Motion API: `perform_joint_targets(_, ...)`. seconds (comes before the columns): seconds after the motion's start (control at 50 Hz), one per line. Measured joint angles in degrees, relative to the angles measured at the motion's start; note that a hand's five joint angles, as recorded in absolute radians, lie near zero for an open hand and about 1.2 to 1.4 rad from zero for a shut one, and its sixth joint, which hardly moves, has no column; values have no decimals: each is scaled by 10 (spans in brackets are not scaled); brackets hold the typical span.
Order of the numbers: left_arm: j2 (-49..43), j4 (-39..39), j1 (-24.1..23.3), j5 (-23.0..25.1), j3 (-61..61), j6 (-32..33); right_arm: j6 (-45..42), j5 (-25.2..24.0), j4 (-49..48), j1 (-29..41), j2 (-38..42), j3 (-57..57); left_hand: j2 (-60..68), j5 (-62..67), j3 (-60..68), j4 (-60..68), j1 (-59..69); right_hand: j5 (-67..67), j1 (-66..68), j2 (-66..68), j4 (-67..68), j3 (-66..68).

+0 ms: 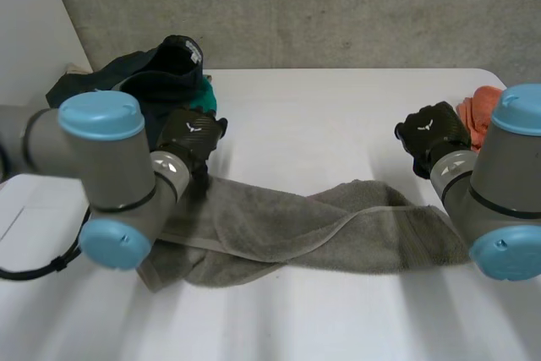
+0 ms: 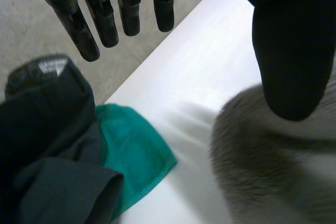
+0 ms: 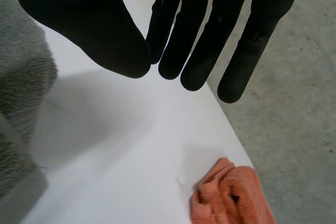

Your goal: Fold the laundry.

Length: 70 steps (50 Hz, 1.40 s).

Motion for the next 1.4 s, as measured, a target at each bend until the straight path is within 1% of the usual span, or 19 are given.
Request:
perform_joint_targets(0.02,15,1,-4,-1,-14,1,3,0,1,0,-1,2,0,0,0,0,0,-24,13,-20,-25,-24)
perform_joint_targets(0.04,40,3,-9,-4,-39,1,9,-1,3,0,-2,8,0,0,0,0,0,-96,9,-102,-96,-95)
perform_joint_targets(0.08,80,5,-15,-9,-79,1,21,-5,8,-1,-5,16,7,10,6,7,6,-284,-93,-284,-277,-284)
perform_joint_targets(0.12,117,6,-19,-16,-117,0,30,-11,14,-3,-9,24,18,26,17,19,16,-365,-154,-350,-355,-353)
perform_joint_targets(0.14,132,7,-21,-20,-133,-1,36,-17,19,-5,-13,27,20,29,19,22,18,-465,-242,-452,-453,-451)
perform_joint_targets(0.24,196,9,-31,-53,-213,-5,57,-70,82,-26,-49,39,62,72,63,65,60,-532,-291,-506,-517,-516)
perform_joint_targets(0.32,221,11,-45,-70,-255,-10,62,-126,150,-55,-68,40,95,106,97,99,96,-532,-291,-507,-517,-516)
perform_joint_targets(0.38,231,14,-60,-78,-289,-21,64,-188,219,-92,-75,37,142,152,143,147,144,-524,-291,-505,-515,-514)
perform_joint_targets(0.5,199,32,-67,-79,-308,-46,66,-237,251,-125,-39,29,209,215,208,212,211,-424,-210,-431,-431,-426)
perform_joint_targets(0.64,157,62,-58,-77,-302,-55,83,-250,231,-129,19,10,210,216,210,214,209,-340,-125,-334,-344,-341)
perform_joint_targets(0.86,127,119,-45,-76,-289,-49,111,-278,186,-123,64,-6,210,213,209,210,209,-297,-79,-292,-299,-297)
perform_joint_targets(0.88,122,120,-45,-75,-287,-48,111,-278,182,-123,65,-6,210,213,209,210,209,-267,-49,-260,-268,-264)
perform_joint_targets(0.94,105,120,-45,-75,-279,-47,112,-277,172,-122,69,-4,221,225,219,221,220,-44,181,-22,-38,-36)
perform_joint_targets(0.96,103,120,-45,-75,-278,-47,112,-276,170,-122,69,-3,221,225,219,221,220,-30,189,-10,-25,-24)
perform_joint_targets(1.06,81,119,-45,-74,-265,-47,111,-273,165,-124,63,2,355,352,354,352,363,-11,191,9,9,6)
perform_joint_targets(1.1,74,118,-43,-72,-259,-47,110,-271,166,-126,55,6,466,466,465,469,470,-11,191,9,10,6)
perform_joint_targets(1.16,73,117,-39,-72,-256,-47,109,-269,168,-128,44,10,519,501,516,521,484,-11,191,9,10,6)
perform_joint_targets(1.24,92,114,-34,-71,-255,-47,104,-261,168,-133,14,19,521,501,518,524,484,-11,191,9,10,6)
perform_joint_targets(1.4,244,85,-20,-59,-257,-52,59,-219,181,-153,-72,26,521,501,518,524,484,-11,191,9,11,10)
